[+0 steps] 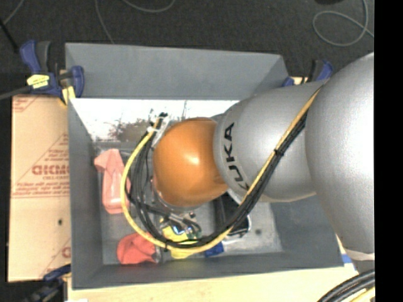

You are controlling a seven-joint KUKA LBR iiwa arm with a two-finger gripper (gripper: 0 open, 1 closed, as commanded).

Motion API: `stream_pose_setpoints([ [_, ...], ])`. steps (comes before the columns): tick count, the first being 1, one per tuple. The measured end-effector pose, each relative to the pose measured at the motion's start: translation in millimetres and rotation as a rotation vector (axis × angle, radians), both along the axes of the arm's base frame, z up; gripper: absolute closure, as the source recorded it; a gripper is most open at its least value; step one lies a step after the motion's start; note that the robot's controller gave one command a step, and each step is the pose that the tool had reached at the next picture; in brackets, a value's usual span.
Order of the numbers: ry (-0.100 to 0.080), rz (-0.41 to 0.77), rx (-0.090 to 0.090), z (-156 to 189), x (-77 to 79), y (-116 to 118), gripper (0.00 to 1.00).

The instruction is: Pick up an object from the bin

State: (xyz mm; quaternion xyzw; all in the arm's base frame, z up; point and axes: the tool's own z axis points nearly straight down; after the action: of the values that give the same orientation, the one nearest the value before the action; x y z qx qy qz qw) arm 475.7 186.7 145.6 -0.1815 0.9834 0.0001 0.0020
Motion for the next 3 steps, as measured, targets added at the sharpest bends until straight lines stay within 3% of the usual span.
stream_pose_setpoints([
  [1,-0.008,0.183,0.002,-59.2,0.7,-9.3,0.0],
  [2,-0.003,0.105,0.002,-74.9,-0.5,0.0,1.0],
  [3,-0.003,0.104,0.002,-74.9,-0.5,0.0,1.0],
])
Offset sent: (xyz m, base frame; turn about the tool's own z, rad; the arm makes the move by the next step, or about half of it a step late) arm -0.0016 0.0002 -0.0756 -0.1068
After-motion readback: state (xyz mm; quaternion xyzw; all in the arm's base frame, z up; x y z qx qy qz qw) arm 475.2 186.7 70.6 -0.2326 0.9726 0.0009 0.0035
